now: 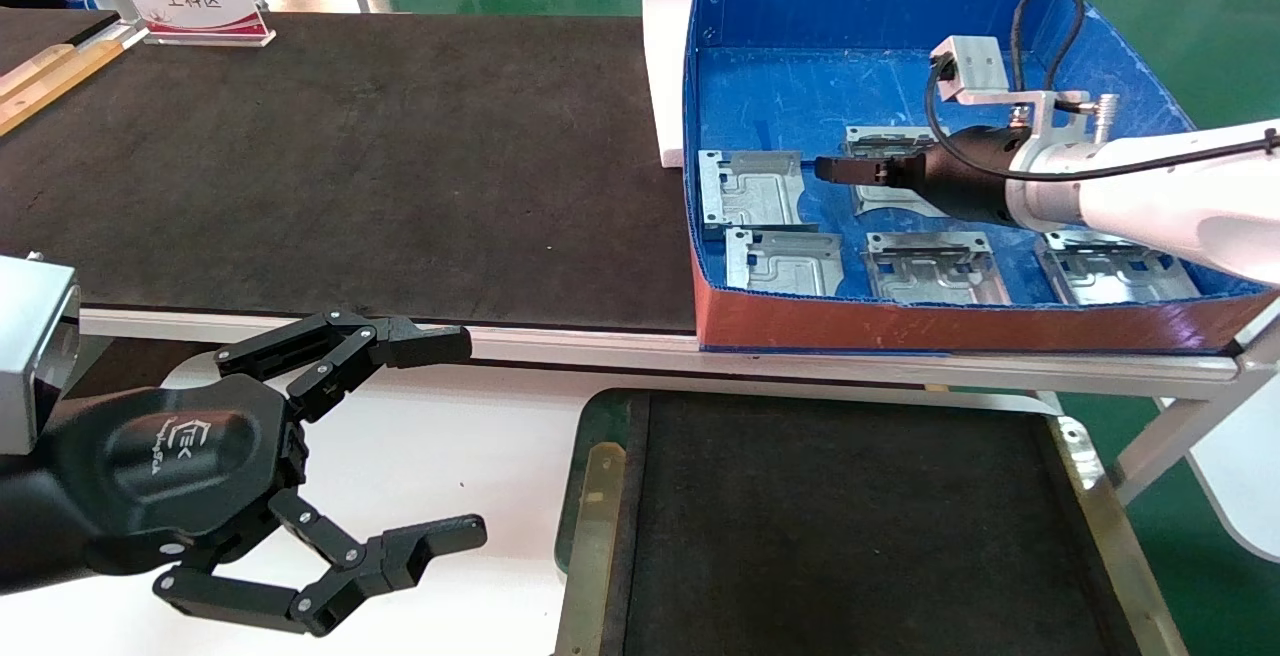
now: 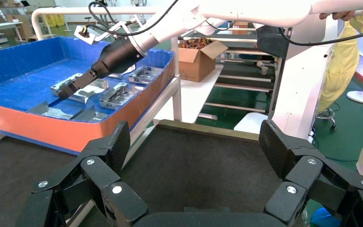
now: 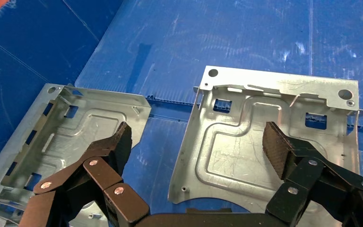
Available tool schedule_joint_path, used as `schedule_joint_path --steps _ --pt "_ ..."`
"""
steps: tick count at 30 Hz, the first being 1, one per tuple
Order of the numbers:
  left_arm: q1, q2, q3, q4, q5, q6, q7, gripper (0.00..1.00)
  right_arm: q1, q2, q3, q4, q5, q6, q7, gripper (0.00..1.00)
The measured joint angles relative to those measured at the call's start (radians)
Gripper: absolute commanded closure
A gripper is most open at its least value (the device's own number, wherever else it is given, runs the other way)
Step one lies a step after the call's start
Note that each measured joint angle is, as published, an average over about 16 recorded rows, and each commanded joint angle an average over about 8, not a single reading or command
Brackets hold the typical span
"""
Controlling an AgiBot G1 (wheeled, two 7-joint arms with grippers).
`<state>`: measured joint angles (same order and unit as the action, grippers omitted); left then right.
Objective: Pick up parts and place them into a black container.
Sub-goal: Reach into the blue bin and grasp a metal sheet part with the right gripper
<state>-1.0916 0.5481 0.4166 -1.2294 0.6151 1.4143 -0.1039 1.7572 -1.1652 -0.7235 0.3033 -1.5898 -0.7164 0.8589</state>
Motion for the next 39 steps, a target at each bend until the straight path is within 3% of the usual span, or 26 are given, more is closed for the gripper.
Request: schedule_joint_path --steps 39 --pt "0.000 0.000 0.000 0.000 0.000 0.000 0.000 0.00 -0.023 0.003 -0.067 0.123 -0.111 0.034 0.139 1.00"
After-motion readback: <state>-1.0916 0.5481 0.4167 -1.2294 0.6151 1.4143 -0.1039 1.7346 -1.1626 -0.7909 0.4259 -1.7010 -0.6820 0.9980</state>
